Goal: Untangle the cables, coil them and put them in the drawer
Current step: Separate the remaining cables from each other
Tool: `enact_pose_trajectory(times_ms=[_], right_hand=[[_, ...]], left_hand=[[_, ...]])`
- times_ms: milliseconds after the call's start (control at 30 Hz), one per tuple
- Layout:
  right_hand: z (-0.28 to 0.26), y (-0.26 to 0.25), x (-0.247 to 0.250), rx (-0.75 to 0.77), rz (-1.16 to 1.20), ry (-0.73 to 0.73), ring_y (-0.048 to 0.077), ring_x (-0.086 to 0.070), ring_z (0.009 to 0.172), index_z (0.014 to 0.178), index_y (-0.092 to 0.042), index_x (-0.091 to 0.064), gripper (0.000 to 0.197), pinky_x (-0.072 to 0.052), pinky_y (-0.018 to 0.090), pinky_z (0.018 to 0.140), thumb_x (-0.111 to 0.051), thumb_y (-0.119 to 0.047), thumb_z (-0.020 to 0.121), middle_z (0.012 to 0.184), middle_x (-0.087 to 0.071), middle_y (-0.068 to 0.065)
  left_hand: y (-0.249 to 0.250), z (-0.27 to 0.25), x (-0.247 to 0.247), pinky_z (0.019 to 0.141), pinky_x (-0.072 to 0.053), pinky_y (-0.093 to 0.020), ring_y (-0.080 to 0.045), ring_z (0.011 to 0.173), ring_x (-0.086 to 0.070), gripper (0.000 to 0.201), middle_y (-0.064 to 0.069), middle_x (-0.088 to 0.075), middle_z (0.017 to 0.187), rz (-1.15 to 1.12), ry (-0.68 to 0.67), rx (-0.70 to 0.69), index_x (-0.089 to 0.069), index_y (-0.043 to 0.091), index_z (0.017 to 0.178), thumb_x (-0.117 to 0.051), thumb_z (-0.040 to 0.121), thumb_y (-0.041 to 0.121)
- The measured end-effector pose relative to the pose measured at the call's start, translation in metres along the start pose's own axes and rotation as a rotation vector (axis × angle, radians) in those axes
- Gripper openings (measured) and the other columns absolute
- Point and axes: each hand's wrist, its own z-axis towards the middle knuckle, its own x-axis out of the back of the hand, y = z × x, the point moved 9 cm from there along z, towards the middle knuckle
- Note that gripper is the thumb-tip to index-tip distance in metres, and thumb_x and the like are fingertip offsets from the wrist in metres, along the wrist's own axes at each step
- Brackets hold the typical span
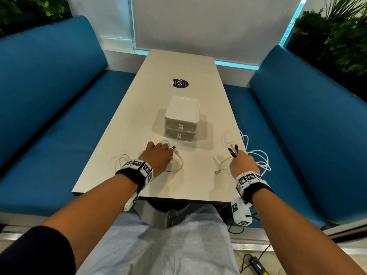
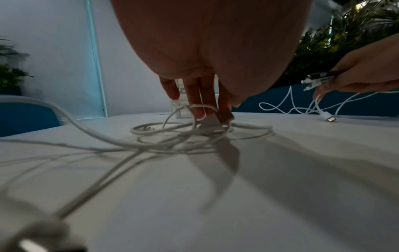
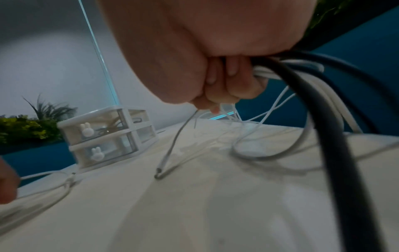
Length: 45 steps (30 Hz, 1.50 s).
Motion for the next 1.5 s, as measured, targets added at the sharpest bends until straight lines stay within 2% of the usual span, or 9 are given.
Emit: enact_pose_trajectory(times_ms=[100,267,533,633,833,1100,1200,1300,1500], right_hand=[[-0.005,-0.036,-0.008,0.227,0.078,-0.01,0.038,-0.063,0.095,0.126,-0.014,-0.053,0.03,-0.052,0.041,0.076,-0.044,-0.019,0.098,0.108,-0.066,0.017],[-0.031,-0.059,-0.053,0.447,-0.127,-0.265,0.033,-0.063,0.1,0.133,-0.027,-0.052,0.037,-0.053,0.042,0.085,-0.05,-0.031,0.096,0.115,-0.065,0.012],[-0.005,0.001,-0.017,0.003,-0.115,-0.163,0.037,-0.062,0.1,0.108,-0.002,-0.062,0.024,-0.05,0.037,0.08,-0.047,-0.015,0.094,0.114,-0.065,0.02],[0.003,-0.02,-0.01,0.015,0.015,-0.124,0.034,-0.058,0.083,0.107,-0.002,-0.062,0.024,-0.045,0.033,0.069,-0.047,-0.015,0.094,0.106,-0.066,0.02],[-0.014,-0.073,-0.041,0.164,0.192,-0.249,0.036,-0.063,0.096,0.114,-0.005,-0.064,0.029,-0.049,0.034,0.075,-0.048,-0.023,0.097,0.109,-0.066,0.018],[-0.039,-0.104,-0.066,0.272,0.298,-0.366,0.029,-0.062,0.095,0.106,-0.01,-0.07,0.025,-0.045,0.03,0.073,-0.05,-0.021,0.097,0.11,-0.066,0.01],[-0.05,-0.122,-0.065,0.345,0.312,-0.38,0.025,-0.061,0.081,0.1,-0.011,-0.072,0.025,-0.042,0.029,0.062,-0.049,-0.02,0.098,0.094,-0.066,0.007],[-0.059,-0.136,-0.066,0.401,0.282,-0.36,0.028,-0.062,0.083,0.095,-0.011,-0.07,0.025,-0.043,0.031,0.066,-0.053,-0.028,0.096,0.088,-0.067,0.008],[-0.061,-0.14,-0.065,0.435,0.243,-0.249,0.015,-0.056,0.074,0.089,-0.02,-0.068,0.025,-0.037,0.025,0.066,-0.068,-0.044,0.082,0.074,-0.059,-0.007]], left_hand=[[0.002,0.001,-0.001,0.093,-0.031,-0.042,-0.025,0.112,-0.051,0.023,-0.002,-0.055,0.118,-0.041,0.003,-0.002,-0.055,0.02,0.115,-0.038,0.1,0.025],[0.011,0.002,-0.002,0.093,-0.03,-0.041,-0.025,0.11,-0.052,0.019,0.0,-0.057,0.115,-0.07,0.026,-0.012,-0.056,0.021,0.11,-0.042,0.098,0.023],[-0.02,-0.002,0.013,0.093,-0.03,-0.038,-0.022,0.111,-0.05,0.043,0.003,-0.052,0.12,-0.108,0.072,0.094,-0.052,0.025,0.123,-0.062,0.081,0.016],[-0.053,-0.009,0.021,0.09,-0.033,-0.04,-0.026,0.106,-0.051,0.042,-0.003,-0.053,0.115,-0.144,0.136,0.311,-0.053,0.02,0.119,-0.057,0.079,0.007],[-0.081,-0.025,0.004,0.09,-0.035,-0.041,-0.029,0.097,-0.057,0.02,-0.005,-0.06,0.103,-0.159,-0.01,0.486,-0.049,0.014,0.105,-0.048,0.086,0.011],[-0.065,-0.039,-0.009,0.099,-0.038,-0.038,-0.027,0.103,-0.06,0.03,0.0,-0.066,0.113,-0.509,-0.063,0.421,-0.062,0.031,0.116,-0.047,0.092,0.022],[-0.05,-0.041,-0.012,0.094,-0.047,-0.038,-0.024,0.106,-0.06,0.05,0.005,-0.062,0.116,-0.696,-0.065,0.344,-0.051,0.043,0.135,-0.06,0.087,0.034],[-0.036,-0.034,-0.014,0.097,-0.044,-0.04,-0.022,0.11,-0.058,0.063,0.005,-0.058,0.122,-0.628,-0.109,0.267,-0.043,0.048,0.139,-0.064,0.078,0.049],[-0.009,-0.025,-0.012,0.086,-0.052,-0.04,-0.016,0.094,-0.061,0.016,0.008,-0.062,0.116,-0.654,-0.089,0.104,-0.072,0.032,0.089,-0.075,0.074,0.031]])
